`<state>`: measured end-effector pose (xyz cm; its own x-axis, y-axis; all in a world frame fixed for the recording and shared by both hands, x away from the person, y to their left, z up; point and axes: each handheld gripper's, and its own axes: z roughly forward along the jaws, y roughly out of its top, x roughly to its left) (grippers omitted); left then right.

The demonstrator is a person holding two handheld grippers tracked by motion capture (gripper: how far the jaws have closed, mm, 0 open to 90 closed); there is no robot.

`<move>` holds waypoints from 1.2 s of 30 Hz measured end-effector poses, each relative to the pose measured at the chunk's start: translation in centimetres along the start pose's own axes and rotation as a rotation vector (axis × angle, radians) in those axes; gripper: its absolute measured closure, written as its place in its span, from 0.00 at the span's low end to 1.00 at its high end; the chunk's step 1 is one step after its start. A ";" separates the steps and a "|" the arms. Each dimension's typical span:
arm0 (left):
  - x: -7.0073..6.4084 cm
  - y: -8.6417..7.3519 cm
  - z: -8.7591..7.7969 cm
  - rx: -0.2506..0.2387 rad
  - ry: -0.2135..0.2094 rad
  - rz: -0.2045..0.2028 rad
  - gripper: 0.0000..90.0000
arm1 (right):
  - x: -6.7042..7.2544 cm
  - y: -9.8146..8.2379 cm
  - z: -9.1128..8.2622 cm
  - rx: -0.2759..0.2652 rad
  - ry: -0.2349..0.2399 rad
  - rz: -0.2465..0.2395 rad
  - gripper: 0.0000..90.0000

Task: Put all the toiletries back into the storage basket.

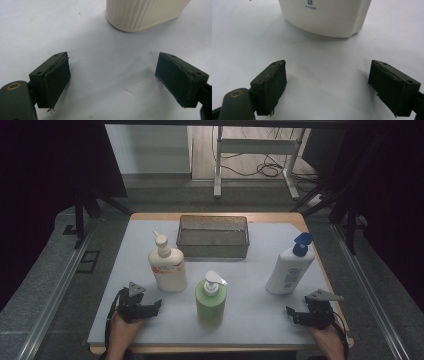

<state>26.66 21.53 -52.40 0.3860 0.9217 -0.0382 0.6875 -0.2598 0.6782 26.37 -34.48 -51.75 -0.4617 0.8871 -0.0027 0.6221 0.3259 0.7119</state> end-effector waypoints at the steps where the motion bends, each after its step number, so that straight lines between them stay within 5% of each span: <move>1: 0.0 0.0 0.0 0.000 0.000 0.000 0.13 | 0.0 0.0 0.0 0.000 0.001 0.000 0.17; 13: 0.0 0.0 0.0 0.000 0.000 0.000 0.14 | -0.4 0.1 -0.5 -0.015 0.025 0.006 0.16; 26: 0.0 0.0 0.0 -0.001 0.001 0.000 0.14 | -1.2 0.7 -0.6 -0.023 0.032 -0.045 0.16; 36: 0.0 0.0 0.0 0.000 0.002 0.002 0.14 | -2.7 1.7 -0.3 -0.027 0.031 0.067 0.22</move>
<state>26.63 21.52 -52.42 0.3864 0.9216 -0.0354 0.6869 -0.2620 0.6779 28.44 -36.46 -50.33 -0.4390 0.8960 0.0671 0.6353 0.2568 0.7283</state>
